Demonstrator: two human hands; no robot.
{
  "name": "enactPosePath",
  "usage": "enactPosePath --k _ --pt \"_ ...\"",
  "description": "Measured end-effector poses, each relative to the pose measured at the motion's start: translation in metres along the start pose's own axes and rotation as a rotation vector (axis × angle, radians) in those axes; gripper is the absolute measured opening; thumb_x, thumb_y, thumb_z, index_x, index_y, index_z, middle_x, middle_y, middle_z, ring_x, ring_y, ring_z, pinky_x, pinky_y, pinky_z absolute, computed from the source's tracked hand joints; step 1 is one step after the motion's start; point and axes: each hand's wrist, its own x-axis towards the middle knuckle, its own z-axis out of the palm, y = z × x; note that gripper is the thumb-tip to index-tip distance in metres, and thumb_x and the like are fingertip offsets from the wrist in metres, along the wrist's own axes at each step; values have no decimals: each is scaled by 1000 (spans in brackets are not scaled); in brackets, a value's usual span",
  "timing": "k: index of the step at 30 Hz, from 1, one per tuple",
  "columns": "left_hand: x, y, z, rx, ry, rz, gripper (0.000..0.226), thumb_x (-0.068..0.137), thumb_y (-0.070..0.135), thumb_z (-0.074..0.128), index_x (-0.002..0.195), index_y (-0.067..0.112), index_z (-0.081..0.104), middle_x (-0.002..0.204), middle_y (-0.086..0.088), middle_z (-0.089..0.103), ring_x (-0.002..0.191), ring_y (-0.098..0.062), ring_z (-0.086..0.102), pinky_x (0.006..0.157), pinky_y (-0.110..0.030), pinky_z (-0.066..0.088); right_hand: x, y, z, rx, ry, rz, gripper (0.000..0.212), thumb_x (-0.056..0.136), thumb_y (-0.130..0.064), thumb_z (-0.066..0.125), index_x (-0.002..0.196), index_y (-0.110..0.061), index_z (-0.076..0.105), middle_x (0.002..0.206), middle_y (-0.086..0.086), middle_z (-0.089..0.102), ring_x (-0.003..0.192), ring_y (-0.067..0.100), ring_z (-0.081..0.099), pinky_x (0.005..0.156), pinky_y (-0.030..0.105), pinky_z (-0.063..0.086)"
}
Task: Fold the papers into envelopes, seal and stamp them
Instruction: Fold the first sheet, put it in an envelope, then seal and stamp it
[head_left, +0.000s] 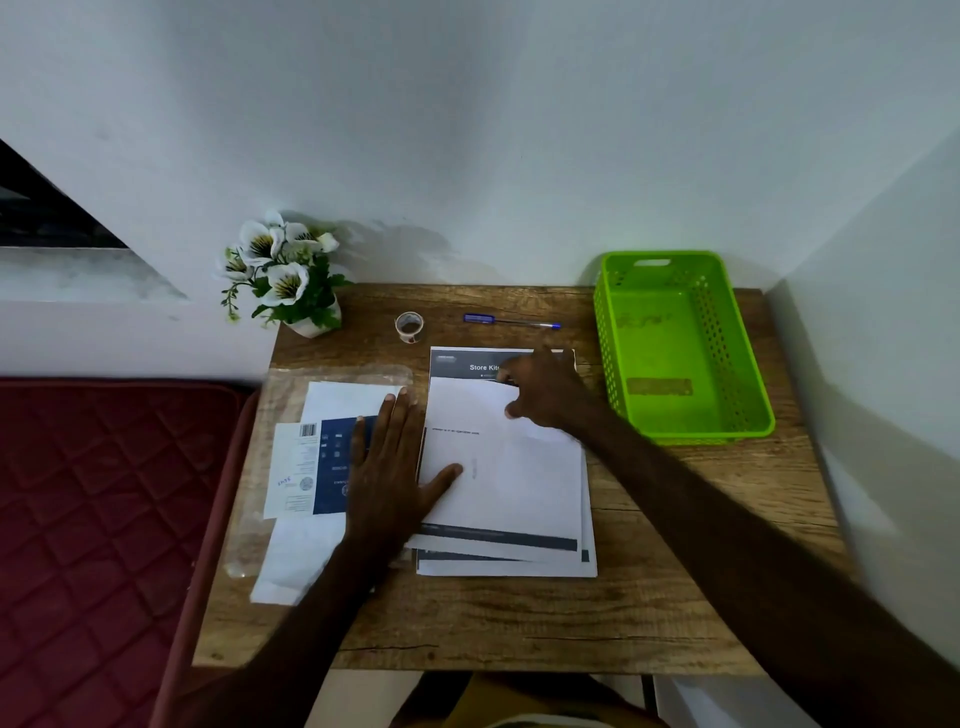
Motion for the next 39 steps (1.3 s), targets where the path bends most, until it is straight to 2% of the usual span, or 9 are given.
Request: enactPosePath --k 6,10,12,15,17,23,28,34,39 --pt "6 6 -2 -33 81 87 78 100 60 42 158 10 29 168 -10 22 157 -22 14 125 -57 16 5 5 -11 -29 198 -171 24 87 -28 70 109 -21 78 117 11 68 117 32 57 99 41 41" --pt "12 9 -5 -40 115 80 77 101 57 44 159 11 26 169 -10 21 158 -21 13 126 -56 12 -2 4 -2 -52 308 -194 30 95 -28 61 113 -7 73 124 14 65 115 33 60 90 42 52" --pt "14 9 -5 -39 112 79 76 101 56 43 160 12 25 169 -10 20 158 -22 14 126 -55 11 -12 3 8 -116 436 -243 26 96 -23 60 106 -3 73 126 17 64 113 35 63 77 41 56" --pt "14 8 -5 -44 122 94 73 101 52 44 160 13 25 169 -10 20 158 -23 14 127 -54 11 -29 4 26 -194 675 -371 11 84 -9 71 92 -1 76 111 20 71 97 37 70 62 41 61" --pt "13 8 -5 -38 134 115 71 101 47 47 159 12 27 168 -11 22 158 -23 13 126 -55 13 -35 7 44 -205 756 -396 17 82 -5 75 99 -1 76 115 21 71 101 38 70 71 42 61" --pt "5 12 -2 -21 193 153 61 101 39 51 154 10 39 161 -14 38 154 -29 27 124 -58 19 -51 17 83 -253 786 -478 30 99 -8 63 127 3 66 142 22 58 127 39 60 105 47 50" --pt "-4 11 7 -29 186 212 55 101 36 51 150 10 48 159 -14 42 150 -32 34 121 -62 23 -49 25 101 -222 731 -501 32 100 -7 61 130 1 64 149 22 51 136 40 51 105 52 48" --pt "-7 8 21 -5 -37 145 59 107 42 28 160 17 29 170 -5 18 157 -27 13 126 -55 13 -48 30 113 -173 656 -467 37 100 -11 56 135 -1 61 154 20 45 142 37 45 108 53 45" --pt "-11 10 24 -12 -96 113 62 107 46 23 162 18 21 171 -3 12 158 -24 6 127 -53 10 -49 33 117 -149 637 -462 40 102 -17 49 136 0 60 153 20 47 141 34 47 113 52 40"
